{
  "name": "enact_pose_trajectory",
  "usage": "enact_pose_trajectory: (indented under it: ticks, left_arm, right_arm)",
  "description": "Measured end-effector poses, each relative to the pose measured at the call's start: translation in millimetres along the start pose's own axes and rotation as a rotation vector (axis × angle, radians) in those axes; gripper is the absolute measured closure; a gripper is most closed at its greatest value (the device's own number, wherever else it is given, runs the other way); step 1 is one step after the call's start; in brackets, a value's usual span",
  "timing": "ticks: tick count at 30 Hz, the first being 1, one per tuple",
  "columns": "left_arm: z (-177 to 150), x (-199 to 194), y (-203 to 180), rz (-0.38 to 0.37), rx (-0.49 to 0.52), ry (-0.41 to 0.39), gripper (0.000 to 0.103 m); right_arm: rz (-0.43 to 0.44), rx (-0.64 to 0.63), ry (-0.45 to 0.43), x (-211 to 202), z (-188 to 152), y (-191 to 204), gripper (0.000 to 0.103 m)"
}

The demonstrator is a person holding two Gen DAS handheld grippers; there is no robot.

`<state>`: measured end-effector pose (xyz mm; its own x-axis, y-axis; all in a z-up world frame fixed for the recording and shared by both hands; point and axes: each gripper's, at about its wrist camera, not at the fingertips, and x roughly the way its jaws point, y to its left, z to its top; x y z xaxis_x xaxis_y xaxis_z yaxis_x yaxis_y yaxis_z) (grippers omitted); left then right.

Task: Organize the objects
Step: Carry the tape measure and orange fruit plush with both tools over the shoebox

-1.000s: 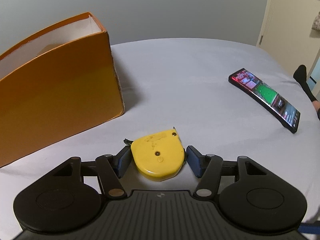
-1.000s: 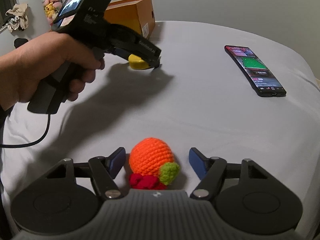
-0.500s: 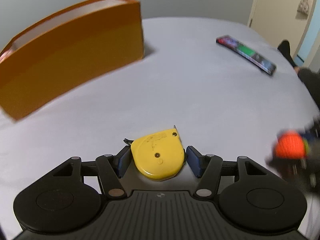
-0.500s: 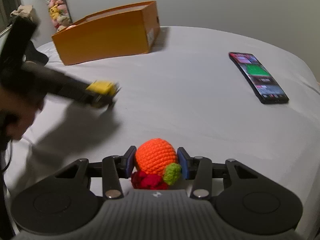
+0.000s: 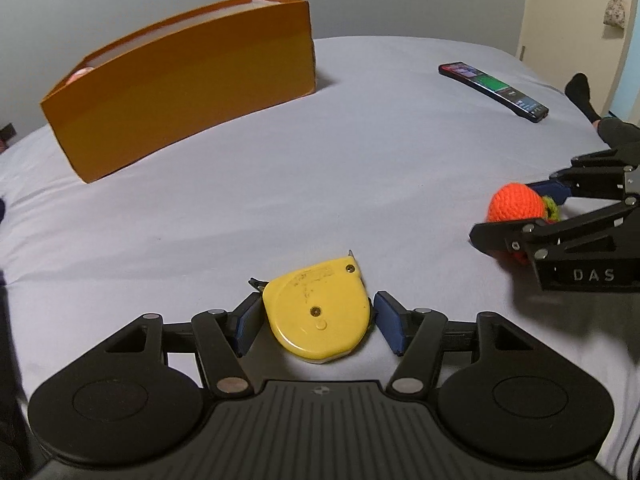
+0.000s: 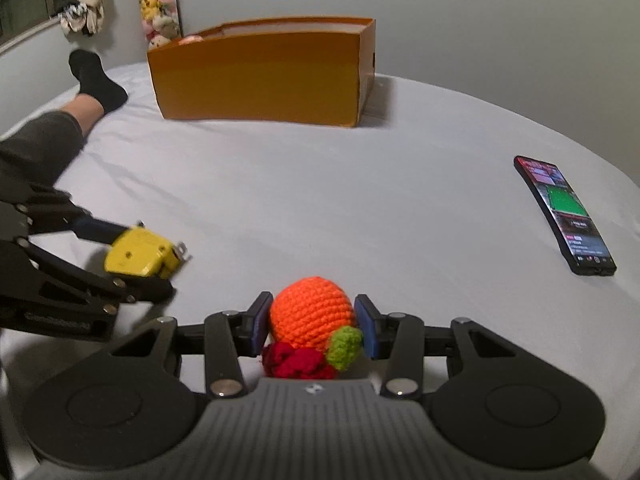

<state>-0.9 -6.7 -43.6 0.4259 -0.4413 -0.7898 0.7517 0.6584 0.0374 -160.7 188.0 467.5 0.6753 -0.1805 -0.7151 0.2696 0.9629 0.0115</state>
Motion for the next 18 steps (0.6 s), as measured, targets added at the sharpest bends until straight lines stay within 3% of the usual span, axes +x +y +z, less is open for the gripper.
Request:
enact_pose_trajectory:
  ticks: [4, 9, 12, 14, 18]
  left_arm:
    - [-6.2, -6.3, -8.2, 0.027, -0.006, -0.010, 0.031]
    - [-14.6, -12.6, -13.7, 0.051, -0.017, -0.028, 0.031]
    - [-14.0, -10.2, -10.9, 0.044, -0.035, -0.025, 0.031]
    - [-13.1, -9.0, -8.1, 0.031, -0.047, -0.026, 0.035]
    - [-12.1, -6.9, -4.6, 0.015, -0.072, -0.026, 0.039]
  right_arm:
    - [-0.029, -0.008, -0.010, -6.6, -2.6, 1.0, 0.047]
    - [-0.039, -0.022, -0.003, -17.0, -9.2, 1.8, 0.047]
    - [-0.031, -0.030, -0.003, -19.5, -8.8, 4.8, 0.047]
    - [-0.030, -0.040, 0.000, -19.8, -8.6, 7.8, 0.056]
    - [-0.028, -0.047, 0.003, -21.4, -8.7, 12.6, 0.056]
